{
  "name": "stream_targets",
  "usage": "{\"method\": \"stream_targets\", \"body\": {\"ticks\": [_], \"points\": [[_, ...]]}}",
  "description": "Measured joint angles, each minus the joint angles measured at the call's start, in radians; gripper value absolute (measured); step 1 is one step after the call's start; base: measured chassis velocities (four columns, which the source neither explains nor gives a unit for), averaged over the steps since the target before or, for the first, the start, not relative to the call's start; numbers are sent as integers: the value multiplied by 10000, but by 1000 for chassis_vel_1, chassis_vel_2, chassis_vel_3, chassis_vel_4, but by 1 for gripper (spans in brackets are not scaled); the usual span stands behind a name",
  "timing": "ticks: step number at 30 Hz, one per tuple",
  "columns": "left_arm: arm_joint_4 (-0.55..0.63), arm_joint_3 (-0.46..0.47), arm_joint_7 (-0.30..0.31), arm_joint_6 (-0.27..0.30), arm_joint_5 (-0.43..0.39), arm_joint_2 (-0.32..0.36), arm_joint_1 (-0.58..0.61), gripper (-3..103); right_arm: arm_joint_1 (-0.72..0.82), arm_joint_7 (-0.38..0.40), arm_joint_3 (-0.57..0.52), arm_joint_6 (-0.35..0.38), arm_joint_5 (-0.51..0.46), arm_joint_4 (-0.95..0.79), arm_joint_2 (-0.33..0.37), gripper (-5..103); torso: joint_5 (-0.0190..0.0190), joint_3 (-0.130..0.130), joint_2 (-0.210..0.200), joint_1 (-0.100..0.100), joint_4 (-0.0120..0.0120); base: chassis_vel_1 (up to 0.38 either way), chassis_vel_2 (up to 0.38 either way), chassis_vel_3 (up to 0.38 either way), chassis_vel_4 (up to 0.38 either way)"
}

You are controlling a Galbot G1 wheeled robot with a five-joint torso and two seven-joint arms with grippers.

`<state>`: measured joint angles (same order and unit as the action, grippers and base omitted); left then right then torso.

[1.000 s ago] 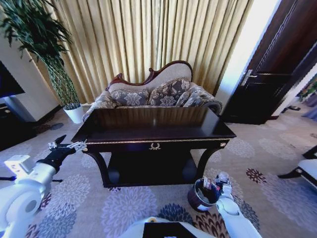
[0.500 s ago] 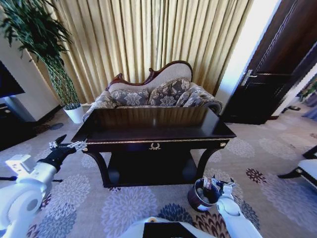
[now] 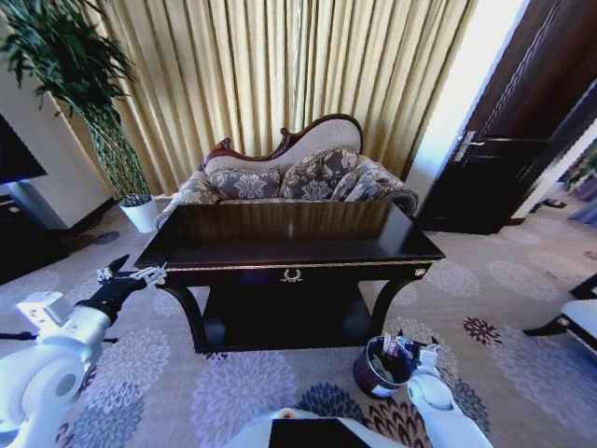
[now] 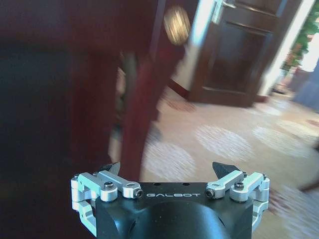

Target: Move to the front of the table and place the trash on the table into the trash bin.

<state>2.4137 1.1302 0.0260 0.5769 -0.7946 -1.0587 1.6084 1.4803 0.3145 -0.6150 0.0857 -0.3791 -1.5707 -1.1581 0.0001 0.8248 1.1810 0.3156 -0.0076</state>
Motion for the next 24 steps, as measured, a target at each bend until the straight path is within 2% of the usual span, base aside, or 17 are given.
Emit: {"method": "stream_targets", "body": {"ticks": [1, 3, 4, 7, 9, 12, 14, 16, 19, 24], "points": [[0, 0, 0, 0, 0, 0, 0, 100, 0, 0, 0, 0, 0, 0, 0, 100, 0, 0, 0, 0, 0, 0, 0, 0, 0], [13, 52, -29, -28, 0, -39, 50, 100, 425, -190, -93, 263, -539, -1423, 297, 100, -3, 0, 1, 0, 1, 0, 0, 0, 0], [13, 52, -29, -28, 0, -39, 50, 100, 425, -190, -93, 263, -539, -1423, 297, 100, -3, 0, 1, 0, 1, 0, 0, 0, 0], [95, 127, -48, -142, 6, -155, 135, 100, 886, -440, -295, 725, -1267, -3758, 862, 100, -4, -1, 1, -1, 1, 0, 0, 0, 0], [128, 179, -53, -175, 6, -194, 159, 100, 969, -441, -367, 902, -1531, -4410, 995, 100, -2, 0, 1, -1, 2, 0, 0, 0, 0], [321, 589, -101, -240, -192, -347, 292, 100, 1290, -268, -676, 1429, -2201, -6627, 1520, 100, -1, 0, 0, 0, 3, 0, 0, 0, 0], [365, 691, -104, -245, -265, -366, 317, 100, 1363, -250, -759, 1554, -2366, -7058, 1610, 100, -1, 0, 0, 0, 3, 0, 0, 0, 0], [497, 963, -110, -248, -463, -392, 356, 100, 1635, -207, -1068, 1963, -3062, -8451, 1920, 100, -6, -1, 1, -1, 3, 0, 0, 0, 0], [600, 1070, -110, -249, -551, -389, 351, 100, 1806, -199, -1244, 2060, -3391, -9135, 2054, 100, -2, -1, 2, -1, 1, 0, 0, 0, 0], [737, 963, -110, -238, -560, -358, 320, 100, 1910, -194, -1230, 2078, -3348, -9399, 2026, 100, -1, -1, 2, 0, 1, 0, 0, 0, 0]]}}
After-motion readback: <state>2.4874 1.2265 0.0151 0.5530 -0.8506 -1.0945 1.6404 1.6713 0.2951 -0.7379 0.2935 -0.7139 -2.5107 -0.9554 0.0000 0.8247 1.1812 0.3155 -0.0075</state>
